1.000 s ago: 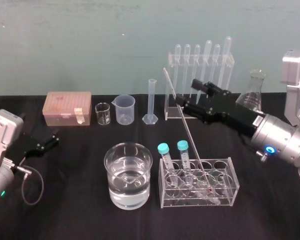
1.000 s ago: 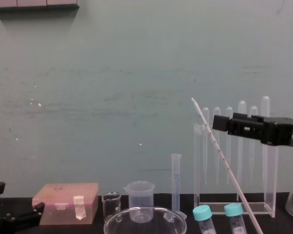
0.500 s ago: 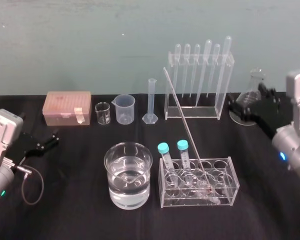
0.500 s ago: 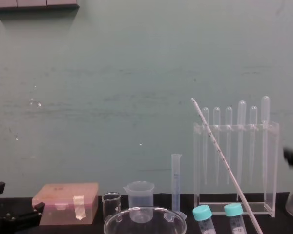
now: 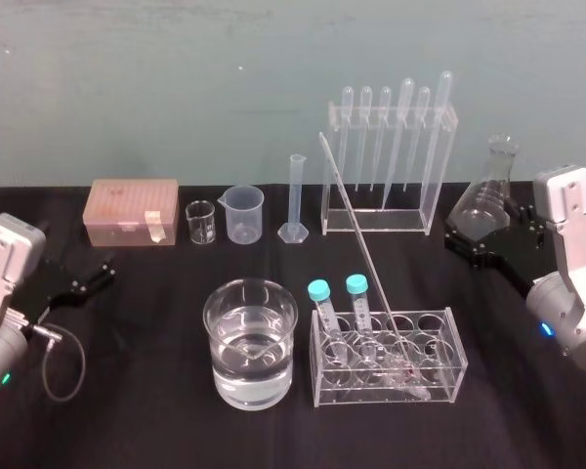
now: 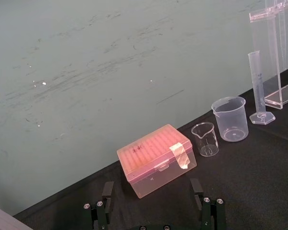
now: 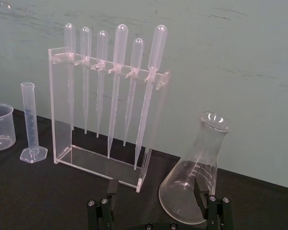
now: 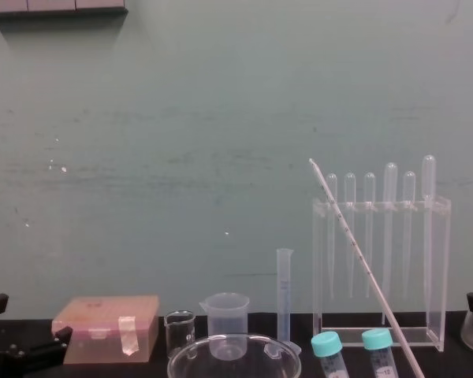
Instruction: Hold the thermometer with one hand and immerse one end into the beaker, then reinsert it into the test tube rack.
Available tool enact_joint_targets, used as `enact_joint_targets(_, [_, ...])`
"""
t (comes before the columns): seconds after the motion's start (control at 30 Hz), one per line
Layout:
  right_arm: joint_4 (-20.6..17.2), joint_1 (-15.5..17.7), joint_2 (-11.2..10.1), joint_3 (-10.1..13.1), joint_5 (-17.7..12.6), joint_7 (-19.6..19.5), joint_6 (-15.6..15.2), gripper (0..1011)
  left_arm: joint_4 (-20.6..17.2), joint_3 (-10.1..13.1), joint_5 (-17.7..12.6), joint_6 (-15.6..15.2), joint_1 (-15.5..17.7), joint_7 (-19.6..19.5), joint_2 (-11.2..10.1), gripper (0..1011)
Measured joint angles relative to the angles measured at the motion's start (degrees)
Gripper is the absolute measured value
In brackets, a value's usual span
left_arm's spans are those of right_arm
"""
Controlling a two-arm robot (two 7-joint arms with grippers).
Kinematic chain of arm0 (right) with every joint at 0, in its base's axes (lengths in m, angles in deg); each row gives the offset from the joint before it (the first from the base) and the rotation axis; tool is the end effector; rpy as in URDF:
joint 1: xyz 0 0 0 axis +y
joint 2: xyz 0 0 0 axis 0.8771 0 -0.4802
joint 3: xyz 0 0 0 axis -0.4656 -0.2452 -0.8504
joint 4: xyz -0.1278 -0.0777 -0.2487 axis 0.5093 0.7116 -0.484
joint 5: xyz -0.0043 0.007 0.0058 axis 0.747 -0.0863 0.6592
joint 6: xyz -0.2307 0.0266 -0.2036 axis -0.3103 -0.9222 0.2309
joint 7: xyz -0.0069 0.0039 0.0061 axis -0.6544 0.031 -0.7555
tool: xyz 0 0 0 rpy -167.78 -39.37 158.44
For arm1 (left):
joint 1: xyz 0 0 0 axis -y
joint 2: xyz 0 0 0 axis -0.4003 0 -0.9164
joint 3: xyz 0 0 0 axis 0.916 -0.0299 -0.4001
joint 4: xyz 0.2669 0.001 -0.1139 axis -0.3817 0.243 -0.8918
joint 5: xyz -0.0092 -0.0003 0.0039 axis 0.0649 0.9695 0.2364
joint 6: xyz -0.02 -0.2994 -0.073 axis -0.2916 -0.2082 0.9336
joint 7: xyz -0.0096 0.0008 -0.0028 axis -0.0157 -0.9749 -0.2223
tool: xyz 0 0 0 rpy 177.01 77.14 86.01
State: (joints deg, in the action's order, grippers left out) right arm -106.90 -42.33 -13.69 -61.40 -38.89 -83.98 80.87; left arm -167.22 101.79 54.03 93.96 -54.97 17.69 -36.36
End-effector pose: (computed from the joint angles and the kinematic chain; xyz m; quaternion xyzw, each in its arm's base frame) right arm 0.3821 -0.0769 -0.2829 -0.1128 -0.0627 -0.6282 0.7673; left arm 0.3581 0.0826 -0.3023 0.1415 -0.1325 0.5800 0.7912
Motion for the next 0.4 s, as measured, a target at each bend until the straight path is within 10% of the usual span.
enact_joint_targets(0.4, [-0.29,0.05,-0.07,0.11,-0.34,0.01,0.16,1003,0.00,0.00,0.00,0.00,0.00,0.00,0.00,1008])
